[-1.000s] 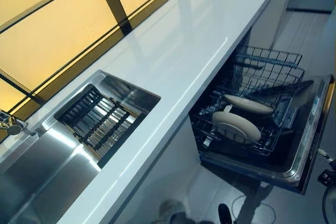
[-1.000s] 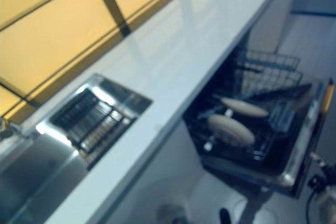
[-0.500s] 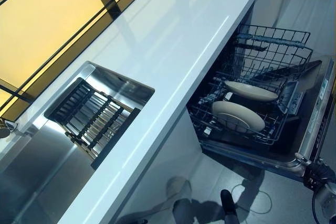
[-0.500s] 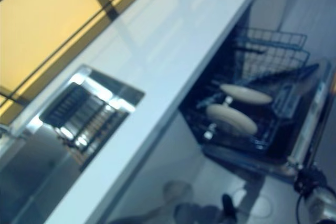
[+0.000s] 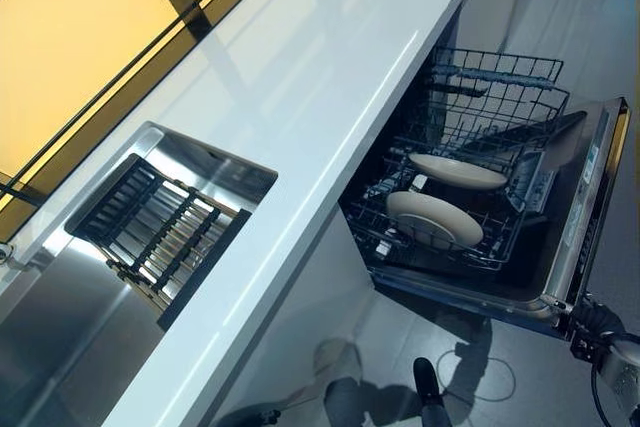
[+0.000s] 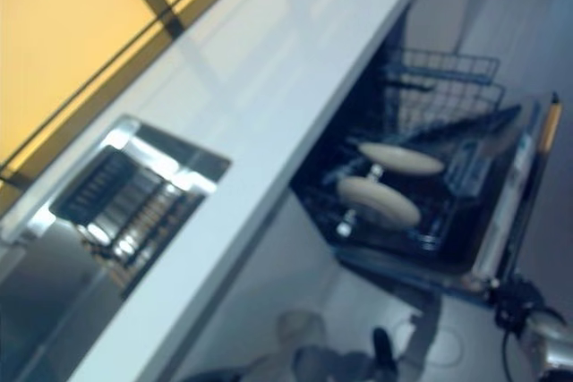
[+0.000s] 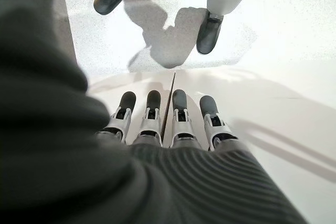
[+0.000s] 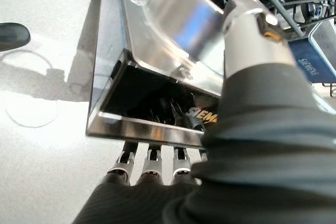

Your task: Take plates into dishwasher

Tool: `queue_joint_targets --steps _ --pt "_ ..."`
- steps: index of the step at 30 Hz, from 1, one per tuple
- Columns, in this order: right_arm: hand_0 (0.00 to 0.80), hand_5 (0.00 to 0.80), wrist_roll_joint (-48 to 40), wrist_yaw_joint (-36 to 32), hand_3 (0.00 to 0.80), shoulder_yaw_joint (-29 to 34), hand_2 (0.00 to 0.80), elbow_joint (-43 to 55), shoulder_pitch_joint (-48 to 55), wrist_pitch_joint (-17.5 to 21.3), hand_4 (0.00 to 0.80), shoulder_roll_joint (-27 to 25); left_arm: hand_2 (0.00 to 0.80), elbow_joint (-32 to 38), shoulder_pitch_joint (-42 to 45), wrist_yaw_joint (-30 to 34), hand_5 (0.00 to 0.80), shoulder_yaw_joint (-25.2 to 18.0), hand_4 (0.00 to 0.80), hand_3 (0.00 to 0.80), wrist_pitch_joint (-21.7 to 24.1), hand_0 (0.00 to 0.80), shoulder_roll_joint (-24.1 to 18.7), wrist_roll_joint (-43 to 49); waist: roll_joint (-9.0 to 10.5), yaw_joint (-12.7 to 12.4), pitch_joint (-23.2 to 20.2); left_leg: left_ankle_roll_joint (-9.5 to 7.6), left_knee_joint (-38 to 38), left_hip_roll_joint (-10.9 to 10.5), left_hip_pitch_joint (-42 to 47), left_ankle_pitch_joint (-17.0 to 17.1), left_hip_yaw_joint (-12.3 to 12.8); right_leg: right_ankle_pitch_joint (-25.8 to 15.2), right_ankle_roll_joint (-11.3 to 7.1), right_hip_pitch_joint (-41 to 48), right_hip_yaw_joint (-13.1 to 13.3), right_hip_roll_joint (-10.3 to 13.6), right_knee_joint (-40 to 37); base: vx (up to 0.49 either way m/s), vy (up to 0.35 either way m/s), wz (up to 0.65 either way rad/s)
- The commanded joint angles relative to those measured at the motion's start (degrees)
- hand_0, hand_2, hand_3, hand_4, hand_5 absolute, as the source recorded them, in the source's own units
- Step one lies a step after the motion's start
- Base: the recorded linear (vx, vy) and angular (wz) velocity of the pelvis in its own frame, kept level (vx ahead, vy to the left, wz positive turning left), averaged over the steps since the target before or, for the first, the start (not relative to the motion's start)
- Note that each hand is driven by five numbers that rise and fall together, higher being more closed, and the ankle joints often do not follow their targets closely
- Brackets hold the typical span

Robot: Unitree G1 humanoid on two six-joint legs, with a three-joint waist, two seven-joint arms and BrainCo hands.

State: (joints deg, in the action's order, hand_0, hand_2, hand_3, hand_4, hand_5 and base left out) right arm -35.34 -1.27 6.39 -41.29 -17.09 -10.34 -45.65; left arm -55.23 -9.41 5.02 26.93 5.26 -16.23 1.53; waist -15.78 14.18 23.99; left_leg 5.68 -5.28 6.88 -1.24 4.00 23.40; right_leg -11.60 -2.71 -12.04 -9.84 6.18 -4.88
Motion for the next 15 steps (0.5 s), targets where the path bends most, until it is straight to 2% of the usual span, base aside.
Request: queue_joint_targets --steps 1,7,15 --pt "0.0 0.0 0.8 -11.5 0.0 -8.9 0.0 15.6 -6.9 2.6 0.0 7.3 0.0 -1.5 -3.5 -0.4 0.0 -0.6 0.0 0.0 -0.7 0.0 -4.7 1.5 5.52 -2.7 -3.2 1.52 0.3 0.7 -4.2 3.1 -1.3 12.8 -1.54 3.5 -2.7 0.0 8.2 0.033 -0.042 -0.05" --pt "0.0 0.0 1.3 -11.9 0.0 -10.0 0.0 18.8 -7.8 2.9 0.0 7.8 0.0 -1.6 -3.0 -0.1 0.0 -0.8 0.0 0.0 -1.1 0.0 -4.6 2.1 6.71 -3.6 -3.9 1.54 0.3 1.3 -3.7 3.2 -1.3 13.2 -1.34 4.9 -3.7 -0.4 8.1 0.036 -0.031 -0.07" --pt "0.0 0.0 1.5 -12.0 0.0 -11.3 0.0 22.2 -10.0 1.5 0.0 8.5 0.0 -2.3 -1.9 0.3 0.0 -1.3 0.0 0.0 -1.7 0.0 -4.8 4.0 8.38 -5.3 -5.4 1.42 0.3 1.7 -3.0 3.1 -1.7 13.5 -1.27 6.8 -4.9 -0.5 7.9 0.058 -0.024 0.02"
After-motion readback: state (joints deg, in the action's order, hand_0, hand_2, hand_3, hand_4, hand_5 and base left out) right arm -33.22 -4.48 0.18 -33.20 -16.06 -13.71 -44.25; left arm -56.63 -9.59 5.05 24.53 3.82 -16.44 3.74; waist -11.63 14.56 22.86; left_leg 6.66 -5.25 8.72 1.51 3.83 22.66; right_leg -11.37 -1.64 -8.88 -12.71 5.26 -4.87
